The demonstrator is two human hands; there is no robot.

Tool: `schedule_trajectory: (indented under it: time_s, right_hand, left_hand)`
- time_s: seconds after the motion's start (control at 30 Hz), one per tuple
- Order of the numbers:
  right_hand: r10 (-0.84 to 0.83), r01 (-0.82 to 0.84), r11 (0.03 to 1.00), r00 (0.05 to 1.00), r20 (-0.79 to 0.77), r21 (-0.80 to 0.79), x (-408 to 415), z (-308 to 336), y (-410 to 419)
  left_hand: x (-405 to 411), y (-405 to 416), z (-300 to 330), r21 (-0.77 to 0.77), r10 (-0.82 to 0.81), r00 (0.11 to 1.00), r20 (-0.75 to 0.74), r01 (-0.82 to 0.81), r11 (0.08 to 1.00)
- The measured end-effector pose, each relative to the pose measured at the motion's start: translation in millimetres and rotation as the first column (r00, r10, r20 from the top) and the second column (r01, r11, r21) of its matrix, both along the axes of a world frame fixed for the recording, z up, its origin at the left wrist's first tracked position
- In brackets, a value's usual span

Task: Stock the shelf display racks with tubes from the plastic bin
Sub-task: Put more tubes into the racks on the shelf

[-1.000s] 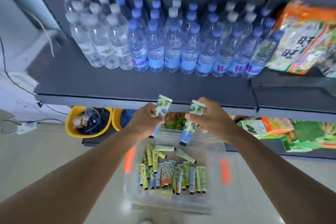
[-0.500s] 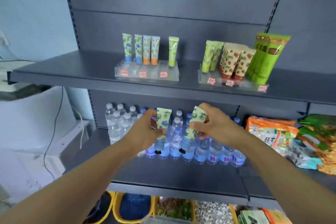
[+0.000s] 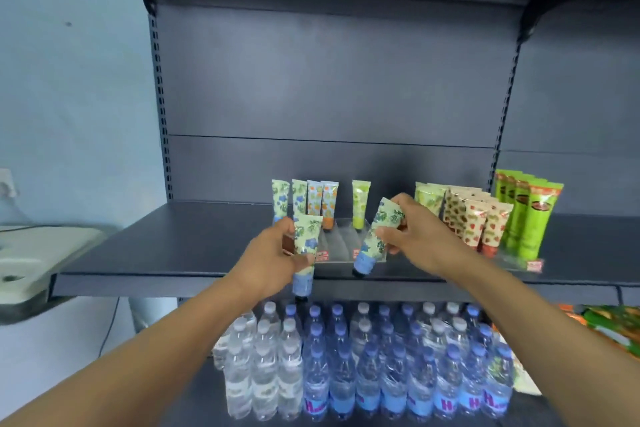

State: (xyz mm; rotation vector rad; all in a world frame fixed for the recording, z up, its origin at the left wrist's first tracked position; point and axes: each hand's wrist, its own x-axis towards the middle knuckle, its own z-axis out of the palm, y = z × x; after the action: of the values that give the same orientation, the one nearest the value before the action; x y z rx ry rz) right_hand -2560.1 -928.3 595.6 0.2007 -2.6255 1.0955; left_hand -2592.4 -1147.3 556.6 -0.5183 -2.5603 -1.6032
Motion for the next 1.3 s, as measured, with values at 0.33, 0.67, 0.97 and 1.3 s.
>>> schedule_trajectory:
  time_s: [0.33, 0.67, 0.97, 1.3]
  right_hand:
    - [0.007, 0.003, 0.994, 0.996, -0.090, 0.105, -44, 17, -9]
    - [0.046, -0.023, 0.989, 0.986, -0.158, 0.147, -108, 26, -28]
    - [0.046, -0.013, 0.975, 0.988, -0.145, 0.221, -166, 13, -68]
    - [0.006, 0.048, 0.934, 0.989, -0.149, 0.354, -185, -15, -95]
  left_hand:
    - [-36, -4, 19, 0.043, 0.145, 0.984, -0.104, -0.141, 0.989]
    - [-89, -10, 35, 0.045, 0.242, 0.964, -0.106, -0.239, 0.970]
    - [-150, -18, 21, 0.009, 0.205, 0.969, -0.134, -0.206, 0.978]
    - [-165, -25, -4, -0.033, 0.170, 0.978, -0.117, -0.175, 0.984]
